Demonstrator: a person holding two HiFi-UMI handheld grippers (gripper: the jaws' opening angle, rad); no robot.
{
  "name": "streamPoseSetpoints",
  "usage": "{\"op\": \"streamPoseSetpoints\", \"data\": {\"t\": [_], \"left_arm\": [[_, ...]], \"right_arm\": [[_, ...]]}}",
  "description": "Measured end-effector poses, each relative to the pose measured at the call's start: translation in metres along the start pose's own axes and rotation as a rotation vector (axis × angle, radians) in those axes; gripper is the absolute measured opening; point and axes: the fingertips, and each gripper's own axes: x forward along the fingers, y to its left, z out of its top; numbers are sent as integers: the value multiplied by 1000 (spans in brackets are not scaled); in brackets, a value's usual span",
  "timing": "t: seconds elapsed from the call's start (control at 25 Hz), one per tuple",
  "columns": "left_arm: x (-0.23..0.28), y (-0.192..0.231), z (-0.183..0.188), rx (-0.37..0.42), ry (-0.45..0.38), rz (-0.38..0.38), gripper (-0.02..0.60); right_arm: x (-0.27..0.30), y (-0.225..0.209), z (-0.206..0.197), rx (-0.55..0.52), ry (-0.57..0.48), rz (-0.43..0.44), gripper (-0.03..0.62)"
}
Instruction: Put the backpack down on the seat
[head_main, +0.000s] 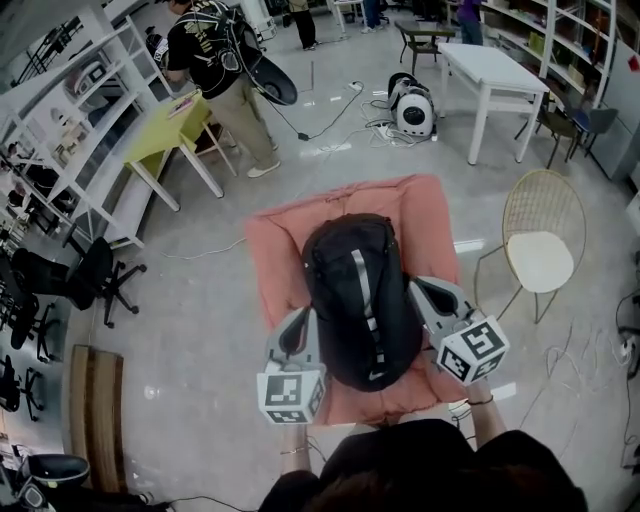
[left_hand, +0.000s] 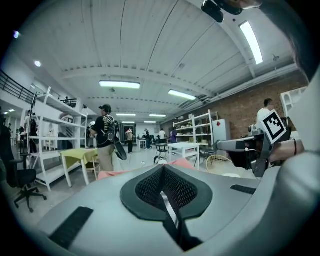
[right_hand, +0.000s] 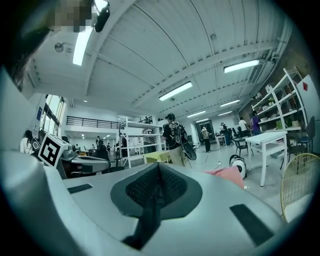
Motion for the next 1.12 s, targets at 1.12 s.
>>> {"op": "streamPoseSetpoints", "data": {"t": [1.12], "left_arm": [[-46, 13, 24, 8, -73, 49, 14]], "right_arm": [[-31, 7, 29, -38, -58, -46, 12]]}}
